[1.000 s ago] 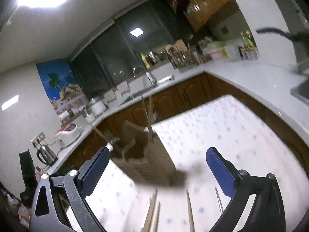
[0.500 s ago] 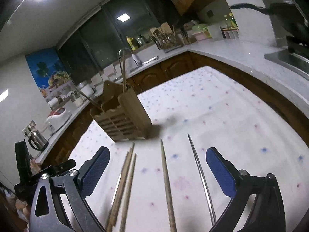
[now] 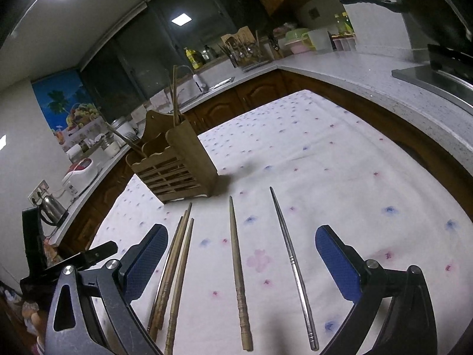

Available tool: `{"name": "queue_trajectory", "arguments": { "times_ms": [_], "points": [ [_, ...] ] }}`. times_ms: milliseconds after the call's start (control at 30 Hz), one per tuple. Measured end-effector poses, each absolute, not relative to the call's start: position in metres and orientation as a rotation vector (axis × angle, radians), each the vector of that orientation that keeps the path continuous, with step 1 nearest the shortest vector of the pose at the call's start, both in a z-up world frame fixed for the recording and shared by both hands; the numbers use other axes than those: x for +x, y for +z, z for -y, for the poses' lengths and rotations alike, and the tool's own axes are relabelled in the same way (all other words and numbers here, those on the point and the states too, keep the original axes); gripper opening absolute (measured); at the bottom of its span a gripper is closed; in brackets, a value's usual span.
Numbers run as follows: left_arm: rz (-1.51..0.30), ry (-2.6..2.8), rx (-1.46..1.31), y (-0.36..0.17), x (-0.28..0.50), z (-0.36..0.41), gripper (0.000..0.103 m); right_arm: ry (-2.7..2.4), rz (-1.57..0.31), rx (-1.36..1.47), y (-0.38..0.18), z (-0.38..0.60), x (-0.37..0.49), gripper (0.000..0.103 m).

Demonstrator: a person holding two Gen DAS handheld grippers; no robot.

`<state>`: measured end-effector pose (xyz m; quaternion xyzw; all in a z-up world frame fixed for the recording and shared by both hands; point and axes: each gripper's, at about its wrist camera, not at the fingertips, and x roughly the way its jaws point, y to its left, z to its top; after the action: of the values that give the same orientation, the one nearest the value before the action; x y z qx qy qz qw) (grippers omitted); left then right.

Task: Organize utensils
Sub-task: 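Move both open tools back down to the remaining chopsticks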

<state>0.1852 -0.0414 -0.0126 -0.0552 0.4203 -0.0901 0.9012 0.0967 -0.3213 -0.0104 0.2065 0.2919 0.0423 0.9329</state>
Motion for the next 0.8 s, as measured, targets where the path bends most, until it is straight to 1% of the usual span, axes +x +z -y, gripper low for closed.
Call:
{"name": "queue_trajectory", "arguments": {
  "times_ms": [133,267,367,467,533,633,700,800],
  "points": [
    [-0.908,-0.189,-0.058,-0.022,0.204,0.062,0.089,0.084,-0.603,0.417,-0.011,0.323,0.099,0.101],
    [-0.943,-0.183,0.004,-0.034,0.223,0.083,0.082,0.078,-0.626,0.402,-0.014,0.325,0.104,0.101],
    [-0.976,-0.197,0.013,-0.044,0.238,0.094,0.081,0.068,-0.645,0.395,-0.018,0.33,0.108,0.1],
    [-1.012,-0.187,0.059,-0.057,0.249,0.105,0.07,0.055,-0.654,0.401,-0.021,0.335,0.11,0.1],
    [-1.01,-0.201,0.044,-0.062,0.25,0.104,0.072,0.051,-0.662,0.405,-0.022,0.337,0.112,0.1],
    [-0.998,-0.188,0.059,-0.063,0.247,0.099,0.071,0.051,-0.668,0.4,-0.023,0.339,0.117,0.1],
    [-1.012,-0.183,0.061,-0.066,0.244,0.091,0.069,0.051,-0.672,0.398,-0.023,0.339,0.12,0.1],
    [-1.018,-0.193,0.021,-0.065,0.24,0.078,0.068,0.063,-0.675,0.399,-0.023,0.339,0.127,0.099]
  ]
}}
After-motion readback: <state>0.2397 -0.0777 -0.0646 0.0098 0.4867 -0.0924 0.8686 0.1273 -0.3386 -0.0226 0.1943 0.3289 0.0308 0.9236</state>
